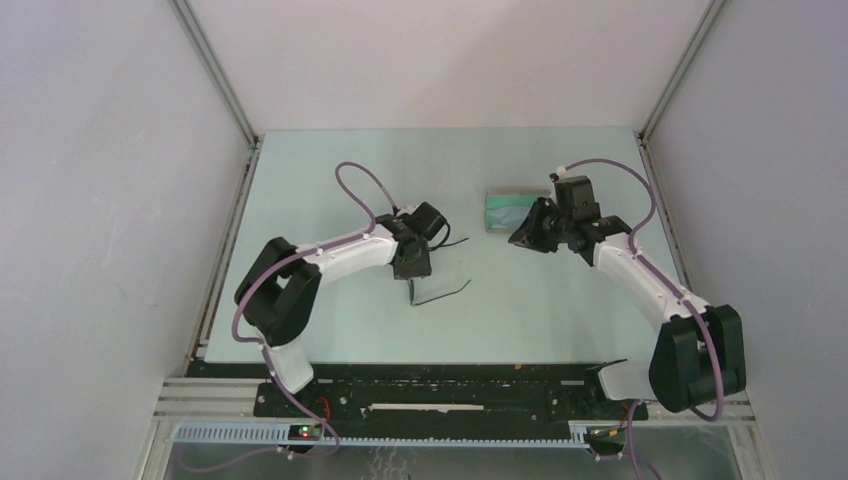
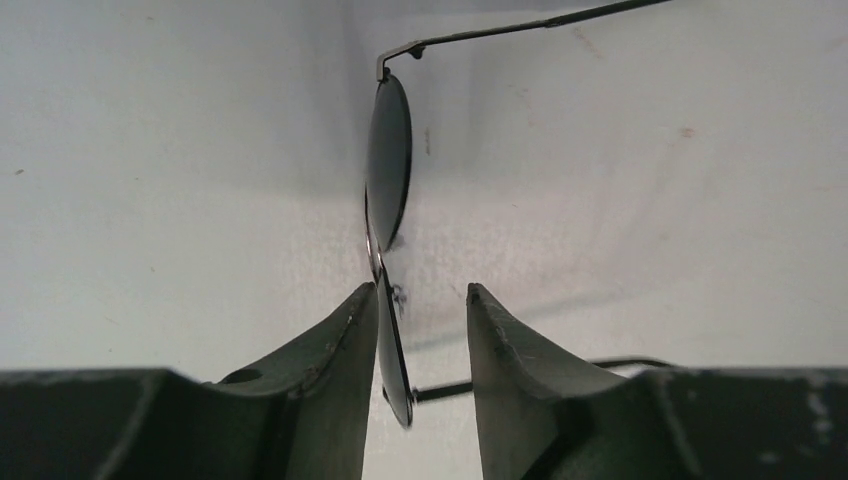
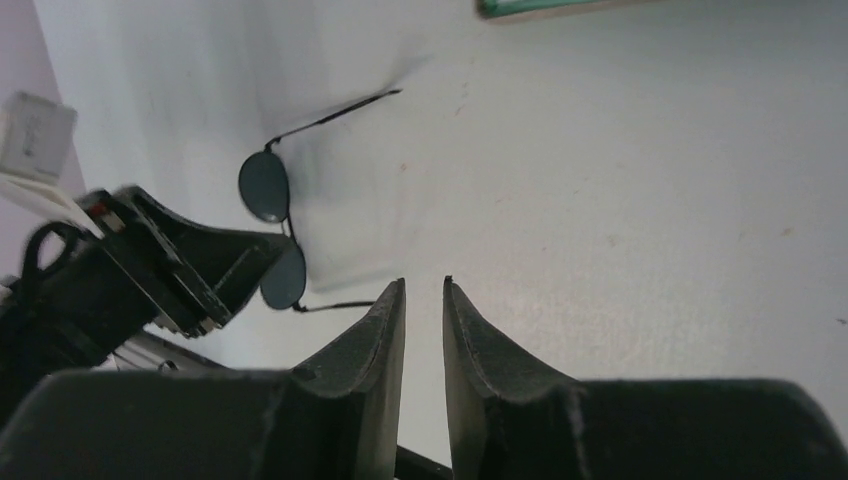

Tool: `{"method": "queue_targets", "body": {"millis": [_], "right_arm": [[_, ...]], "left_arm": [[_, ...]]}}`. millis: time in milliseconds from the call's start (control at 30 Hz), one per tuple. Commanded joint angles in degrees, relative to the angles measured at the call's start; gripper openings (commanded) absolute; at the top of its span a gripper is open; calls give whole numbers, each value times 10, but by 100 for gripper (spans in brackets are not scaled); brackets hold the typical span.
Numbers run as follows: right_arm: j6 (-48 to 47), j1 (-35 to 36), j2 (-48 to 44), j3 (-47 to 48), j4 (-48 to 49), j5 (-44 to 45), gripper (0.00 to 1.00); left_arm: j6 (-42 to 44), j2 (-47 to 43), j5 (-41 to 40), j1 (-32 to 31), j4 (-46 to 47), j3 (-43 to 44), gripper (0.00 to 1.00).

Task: Organize the sunglasses
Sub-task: Move the sunglasses to the center of the board, then fold the sunglasses at the center of the board.

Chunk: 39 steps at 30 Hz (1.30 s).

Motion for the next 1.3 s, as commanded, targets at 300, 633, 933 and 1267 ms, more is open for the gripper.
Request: {"method": "queue_targets", "body": {"millis": [300, 633, 933, 1267], "right_arm": [[46, 267, 43, -32, 29, 99, 28], [52, 316, 148, -14, 47, 127, 28], [43, 303, 216, 45, 45, 142, 27], [40, 277, 317, 154, 59, 93, 26]], "left_arm": [[15, -205, 22, 103, 24, -100, 41], [11, -84, 39, 135, 64, -109, 39], [22, 6, 97, 139, 117, -83, 38], [53, 37, 129, 138, 125, -60, 38]]}}
